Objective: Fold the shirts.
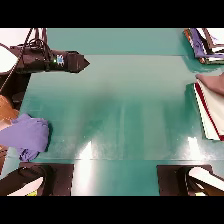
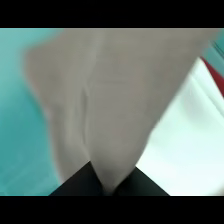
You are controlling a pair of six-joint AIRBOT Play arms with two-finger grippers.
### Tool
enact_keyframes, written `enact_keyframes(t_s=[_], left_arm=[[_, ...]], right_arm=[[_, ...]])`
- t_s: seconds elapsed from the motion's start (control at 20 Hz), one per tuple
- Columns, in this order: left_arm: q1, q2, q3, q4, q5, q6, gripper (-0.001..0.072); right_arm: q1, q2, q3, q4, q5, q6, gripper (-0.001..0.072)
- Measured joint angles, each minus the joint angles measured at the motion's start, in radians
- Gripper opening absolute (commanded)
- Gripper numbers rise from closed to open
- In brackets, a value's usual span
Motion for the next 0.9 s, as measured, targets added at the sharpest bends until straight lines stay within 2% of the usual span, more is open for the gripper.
enact_keyframes(t_s=[0.1,0.15,0.3,0.45,0.6,0.8,0.85,0.9], left_arm=[[0.0,0.0,0.0,0.0,-0.005,0.008,0.0027],[0.0,0.0,0.0,0.0,-0.006,0.011,0.0027],[0.0,0.0,0.0,0.0,-0.011,0.024,0.0027],[0.0,0.0,0.0,0.0,-0.012,0.034,0.0027],[0.0,0.0,0.0,0.0,-0.012,0.04,0.0027],[0.0,0.0,0.0,0.0,-0.011,0.042,0.0028],[0.0,0.0,0.0,-0.002,-0.009,0.042,0.0028],[0.0,0.0,0.0,-0.003,-0.005,0.043,0.0027]], right_arm=[[-0.073,0.068,-0.118,-0.052,0.012,0.01,0.061],[-0.109,0.096,-0.168,-0.067,0.012,0.013,0.065],[-0.185,0.163,-0.277,-0.066,0.007,0.04,0.0649],[-0.164,0.209,-0.302,0.038,-0.028,0.047,0.0648],[-0.019,0.225,-0.258,0.118,-0.064,0.047,0.0648],[0.295,0.18,-0.148,0.15,-0.099,0.045,0.064],[0.382,0.157,-0.115,0.156,-0.104,0.042,0.0575],[0.462,0.132,-0.086,0.159,-0.105,0.037,0.0448]])
